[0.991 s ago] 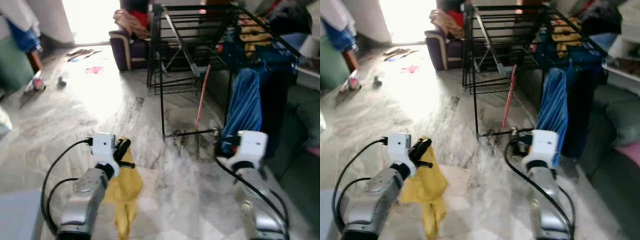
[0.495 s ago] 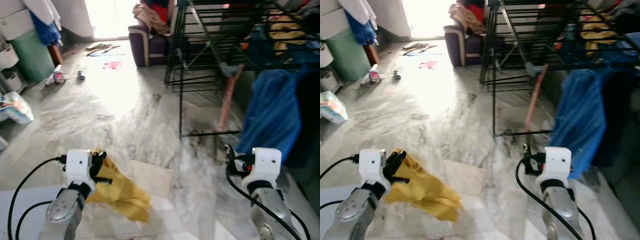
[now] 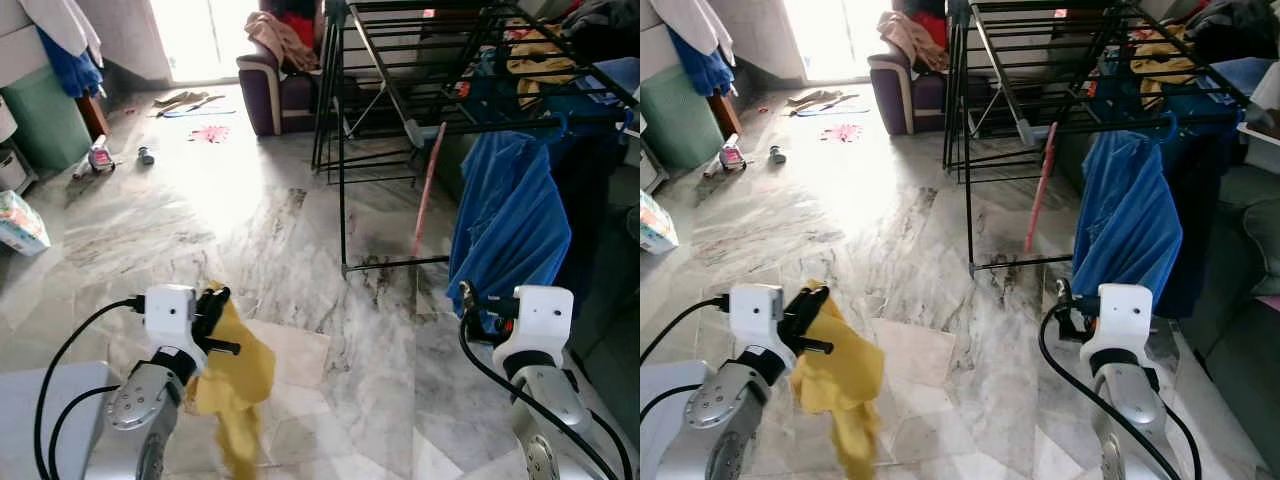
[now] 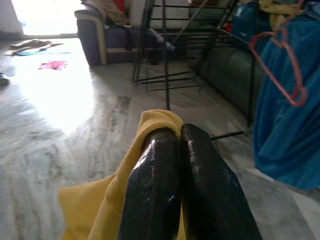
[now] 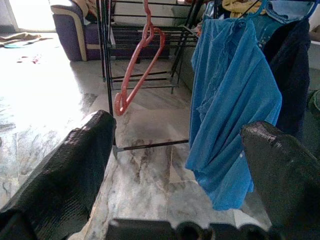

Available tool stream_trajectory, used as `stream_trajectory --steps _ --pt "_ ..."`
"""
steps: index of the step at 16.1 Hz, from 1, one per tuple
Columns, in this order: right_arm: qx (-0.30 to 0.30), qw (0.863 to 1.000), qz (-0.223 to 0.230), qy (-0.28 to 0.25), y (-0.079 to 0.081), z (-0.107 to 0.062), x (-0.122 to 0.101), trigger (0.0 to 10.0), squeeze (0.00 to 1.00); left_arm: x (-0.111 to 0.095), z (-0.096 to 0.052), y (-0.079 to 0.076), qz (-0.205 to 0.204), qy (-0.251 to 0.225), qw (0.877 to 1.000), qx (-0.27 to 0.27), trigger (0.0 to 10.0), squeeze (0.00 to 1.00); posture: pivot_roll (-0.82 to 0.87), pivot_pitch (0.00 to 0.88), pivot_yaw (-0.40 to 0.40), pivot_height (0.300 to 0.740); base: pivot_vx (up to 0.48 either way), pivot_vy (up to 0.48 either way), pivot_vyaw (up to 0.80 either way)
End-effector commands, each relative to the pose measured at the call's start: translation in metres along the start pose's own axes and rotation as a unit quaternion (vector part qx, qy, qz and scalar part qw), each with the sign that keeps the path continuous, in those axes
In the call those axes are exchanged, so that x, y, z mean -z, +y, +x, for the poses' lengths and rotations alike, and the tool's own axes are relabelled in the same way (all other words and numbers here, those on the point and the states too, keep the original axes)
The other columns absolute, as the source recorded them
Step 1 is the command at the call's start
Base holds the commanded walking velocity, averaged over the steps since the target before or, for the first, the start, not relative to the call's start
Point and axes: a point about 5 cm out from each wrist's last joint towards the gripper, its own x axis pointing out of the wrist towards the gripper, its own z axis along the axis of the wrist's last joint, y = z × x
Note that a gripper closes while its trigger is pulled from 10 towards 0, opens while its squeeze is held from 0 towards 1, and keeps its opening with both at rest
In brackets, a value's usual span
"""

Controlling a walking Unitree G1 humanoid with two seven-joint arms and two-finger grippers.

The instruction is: Hang hanger

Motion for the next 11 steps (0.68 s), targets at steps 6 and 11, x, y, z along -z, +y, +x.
stream_trajectory --steps 6,11 --pt "-0.007 1.0 0.001 -0.009 0.006 0.01 -0.008 10.0 0.0 -0.013 0.007 -0.007 0.005 -0.028 0.999 0.024 10.0 0.0 0.0 0.002 -0.004 0.74 0.412 0.0 -0.07" --pt "-0.011 1.0 0.006 -0.008 0.007 0.014 -0.007 10.0 0.0 -0.012 0.009 -0.011 -0.002 -0.025 0.999 0.029 10.0 0.0 0.0 0.012 -0.004 0.74 0.467 0.0 0.0"
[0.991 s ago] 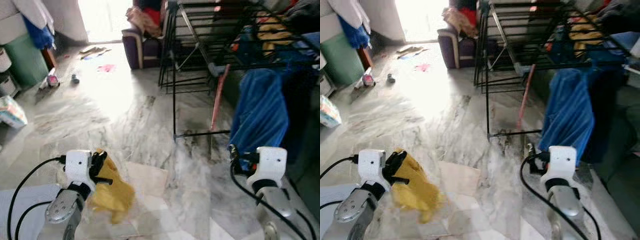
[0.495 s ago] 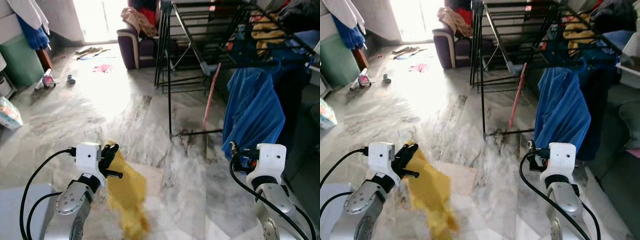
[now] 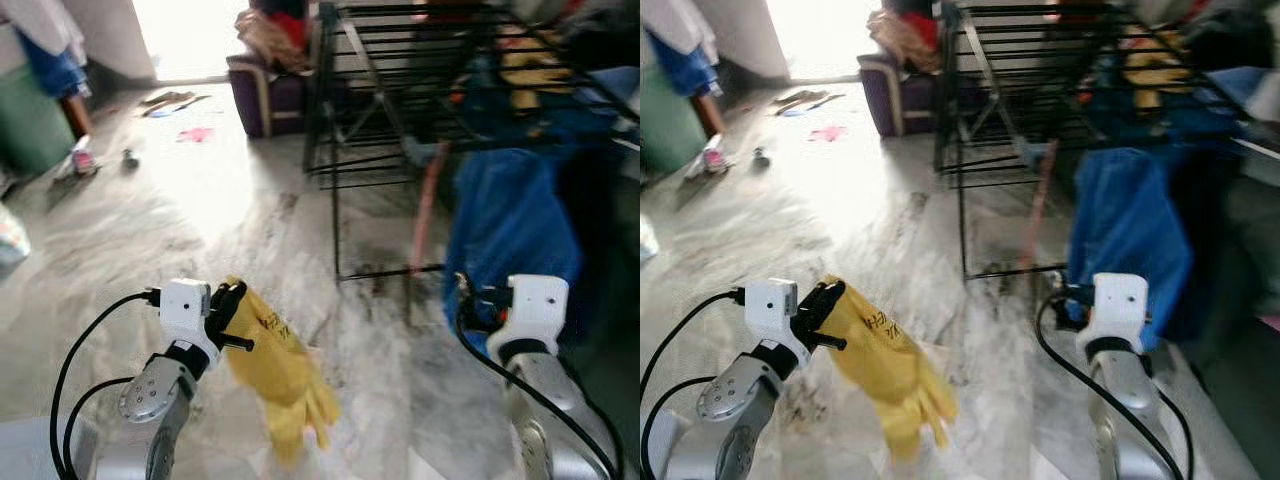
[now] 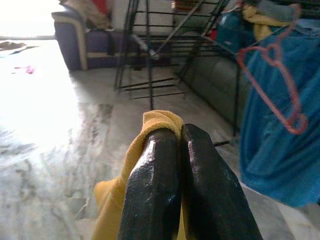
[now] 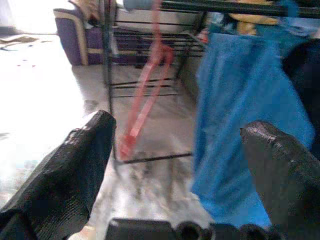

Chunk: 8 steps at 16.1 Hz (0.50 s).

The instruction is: Hang hanger

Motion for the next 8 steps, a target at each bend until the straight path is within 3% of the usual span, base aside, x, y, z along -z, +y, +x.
stream_trajectory --steps 1,8 --pt "0.005 1.0 0.001 0.007 -0.0023 0.0009 0.0034 10.0 0.0 -0.0073 0.003 -0.0021 0.001 -0.011 1.0 0.008 10.0 0.0 0.0 0.013 -0.003 0.74 0.446 0.0 0.0" --pt "0.01 1.0 -0.001 0.017 -0.0026 0.0015 0.0094 10.0 0.0 -0.0083 0.0061 -0.0058 0.003 -0.012 1.0 0.017 10.0 0.0 0.0 0.014 0.001 0.74 0.445 0.0 0.0"
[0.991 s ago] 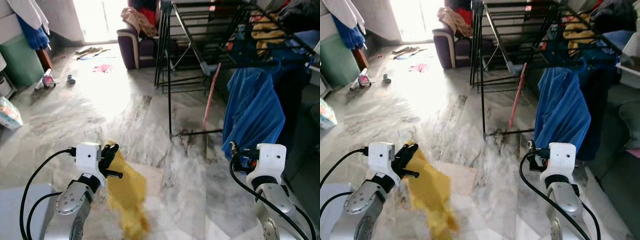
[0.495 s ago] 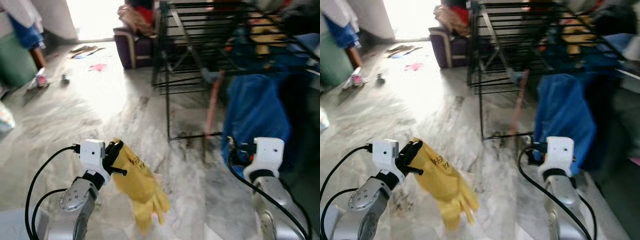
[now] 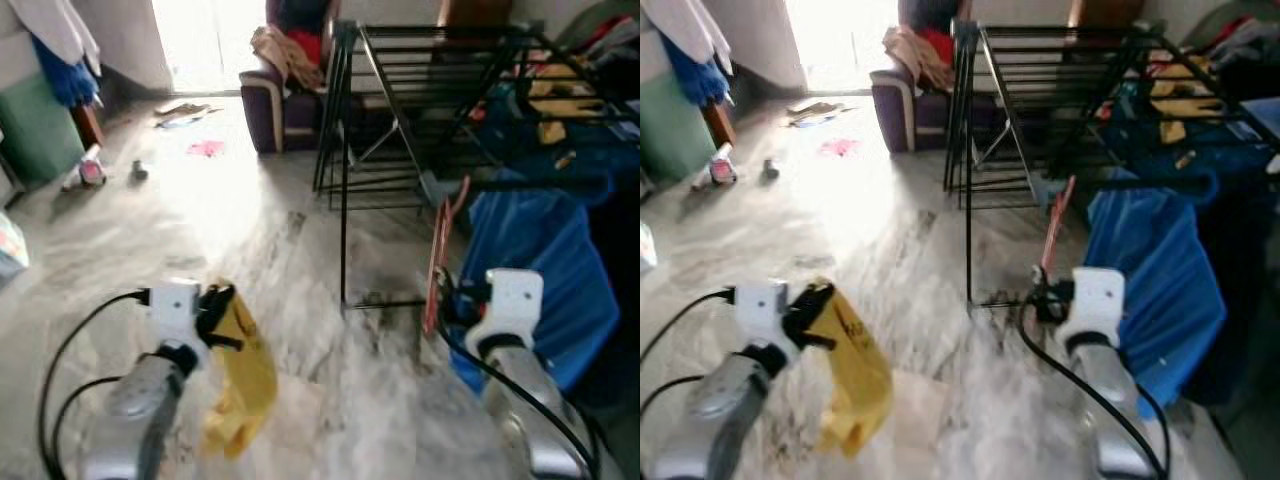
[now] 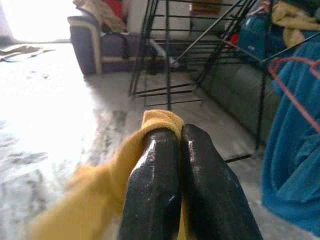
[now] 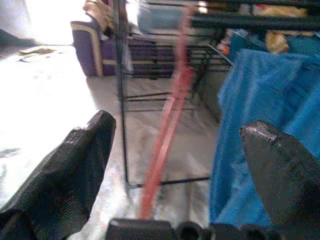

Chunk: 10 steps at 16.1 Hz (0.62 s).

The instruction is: Hang hanger

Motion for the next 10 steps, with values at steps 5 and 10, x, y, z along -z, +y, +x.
stream_trajectory --steps 5,10 --pt "0.019 1.0 -0.006 0.009 -0.0097 -0.0003 0.0038 10.0 0.0 -0.0121 0.0059 -0.0112 0.006 -0.026 0.999 0.025 10.0 0.0 0.0 0.013 0.003 0.74 0.445 0.0 0.0" --pt "-0.007 1.0 -0.002 0.03 -0.002 -0.001 0.011 10.0 0.0 -0.0098 0.0063 -0.01 -0.001 -0.015 1.0 0.01 10.0 0.0 0.01 0.016 0.001 0.74 0.174 0.0 0.0"
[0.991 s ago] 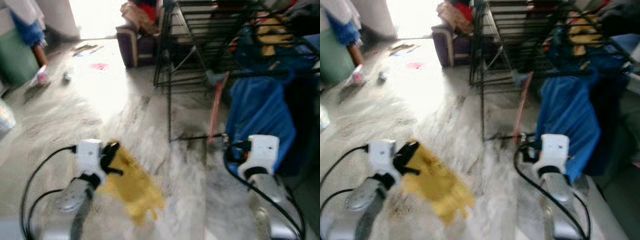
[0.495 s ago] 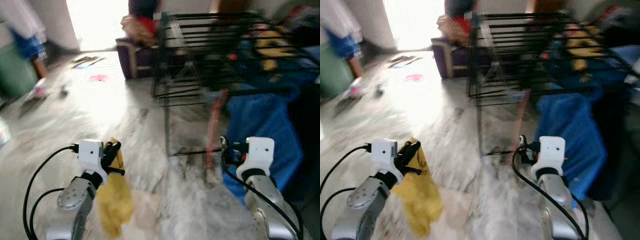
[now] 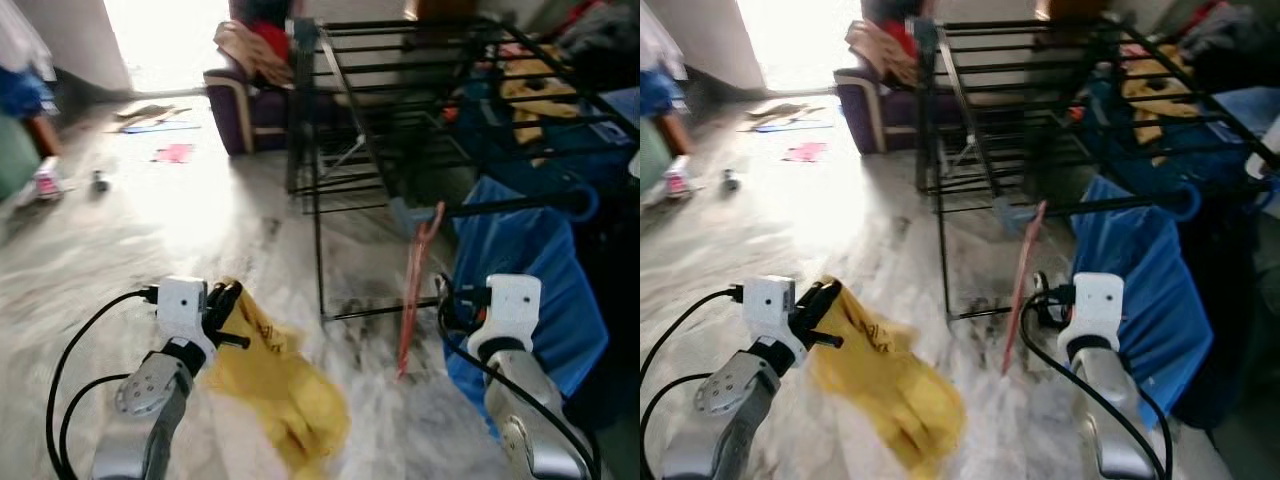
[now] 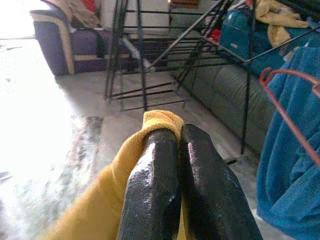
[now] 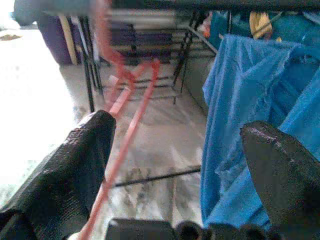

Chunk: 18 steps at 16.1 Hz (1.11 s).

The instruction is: Hang hanger

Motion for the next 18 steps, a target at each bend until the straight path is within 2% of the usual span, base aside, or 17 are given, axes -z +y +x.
stream_trajectory --steps 1,4,9,10,11,13,15,18 --pt "-0.008 1.0 -0.004 0.019 -0.001 -0.001 0.006 10.0 0.0 -0.005 0.002 -0.006 -0.002 -0.009 1.0 0.006 10.0 0.0 0.01 0.016 0.001 0.74 0.0 0.0 0.0" --pt "-0.052 0.998 0.003 0.043 0.014 -0.002 0.014 10.0 0.0 -0.004 0.004 -0.008 -0.005 -0.004 1.0 0.006 10.0 0.0 0.0 0.019 0.0 0.74 0.0 0.0 0.0" --pt "-0.089 0.996 0.017 0.023 0.034 0.011 0.001 10.0 0.0 -0.005 0.005 -0.01 -0.006 -0.002 1.0 0.007 10.0 0.0 0.01 0.028 -0.002 0.74 0.0 0.0 0.0" --pt "-0.114 0.993 0.019 0.039 0.047 0.015 0.004 10.0 0.0 -0.004 0.005 -0.011 -0.007 0.002 1.0 0.009 10.0 0.0 0.01 0.032 -0.001 0.74 0.0 0.0 0.0" --pt "-0.122 0.991 0.019 0.048 0.05 0.016 0.007 10.0 0.0 -0.004 0.005 -0.011 -0.007 0.002 1.0 0.01 10.0 0.0 0.01 0.032 -0.001 0.74 0.0 0.0 0.0" --pt "-0.148 0.984 0.033 0.088 0.064 0.02 0.017 10.0 0.0 -0.004 0.005 -0.013 -0.006 0.004 1.0 0.016 10.0 0.0 0.01 0.036 -0.001 0.74 0.0 0.0 0.0" --pt "-0.186 0.976 0.041 0.102 0.081 0.023 0.019 10.0 0.0 -0.004 0.005 -0.014 -0.006 0.005 1.0 0.018 10.0 0.0 0.02 0.04 -0.006 0.74 0.0 0.0 0.0" --pt "-0.163 0.98 0.031 0.112 0.076 0.025 0.022 10.0 0.0 -0.004 0.005 -0.016 -0.008 0.007 1.0 0.02 10.0 0.0 0.02 0.044 -0.009 0.74 0.0 0.0 0.0"
